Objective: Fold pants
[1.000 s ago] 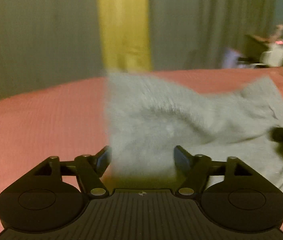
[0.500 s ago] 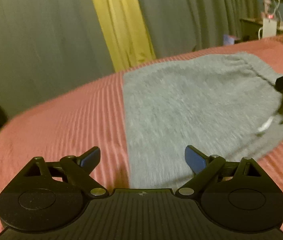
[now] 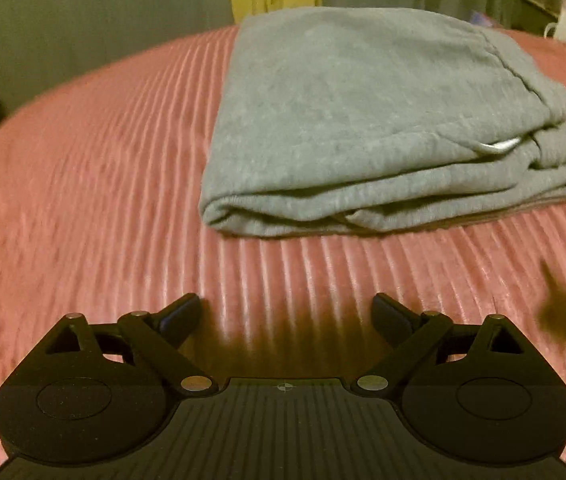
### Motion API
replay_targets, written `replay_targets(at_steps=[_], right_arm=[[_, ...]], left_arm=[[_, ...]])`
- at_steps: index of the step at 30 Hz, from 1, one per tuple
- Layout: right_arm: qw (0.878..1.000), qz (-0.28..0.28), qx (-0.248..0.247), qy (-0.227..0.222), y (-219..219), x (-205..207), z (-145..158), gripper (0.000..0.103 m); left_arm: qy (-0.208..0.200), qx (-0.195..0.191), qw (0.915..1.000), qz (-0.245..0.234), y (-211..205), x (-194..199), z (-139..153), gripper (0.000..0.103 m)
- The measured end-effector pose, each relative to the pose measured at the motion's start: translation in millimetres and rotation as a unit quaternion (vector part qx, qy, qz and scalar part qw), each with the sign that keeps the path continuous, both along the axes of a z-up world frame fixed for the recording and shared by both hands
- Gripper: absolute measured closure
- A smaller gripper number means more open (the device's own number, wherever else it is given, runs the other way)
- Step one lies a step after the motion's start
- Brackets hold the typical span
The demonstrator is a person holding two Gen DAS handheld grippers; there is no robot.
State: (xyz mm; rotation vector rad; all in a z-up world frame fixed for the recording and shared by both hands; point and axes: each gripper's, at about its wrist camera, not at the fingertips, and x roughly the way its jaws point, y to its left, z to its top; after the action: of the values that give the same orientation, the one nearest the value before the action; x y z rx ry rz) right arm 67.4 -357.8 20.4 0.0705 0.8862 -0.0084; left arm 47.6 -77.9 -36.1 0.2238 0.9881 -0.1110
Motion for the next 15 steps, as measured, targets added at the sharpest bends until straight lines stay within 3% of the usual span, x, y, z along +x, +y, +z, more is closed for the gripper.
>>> replay_targets(at_steps=[5, 10, 15], right_arm=[[0.998, -0.047, -0.02, -0.026, 12, -6, 11, 0.004], [0.998, -0.034, -0.05, -0.011, 20, -1, 22, 0.004], [0.998, -0.037, -0.043, -0.03, 22, -3, 29, 0.004]], left_arm=[[-0.024, -0.032, 0.9992, -0.002, 3, -17, 17, 0.005], [-0.043, -0.059, 0.9973, 0.009, 1, -27, 37, 0.003], [-0.053, -0.053, 0.9972, -0.007, -11, -28, 40, 0.003]])
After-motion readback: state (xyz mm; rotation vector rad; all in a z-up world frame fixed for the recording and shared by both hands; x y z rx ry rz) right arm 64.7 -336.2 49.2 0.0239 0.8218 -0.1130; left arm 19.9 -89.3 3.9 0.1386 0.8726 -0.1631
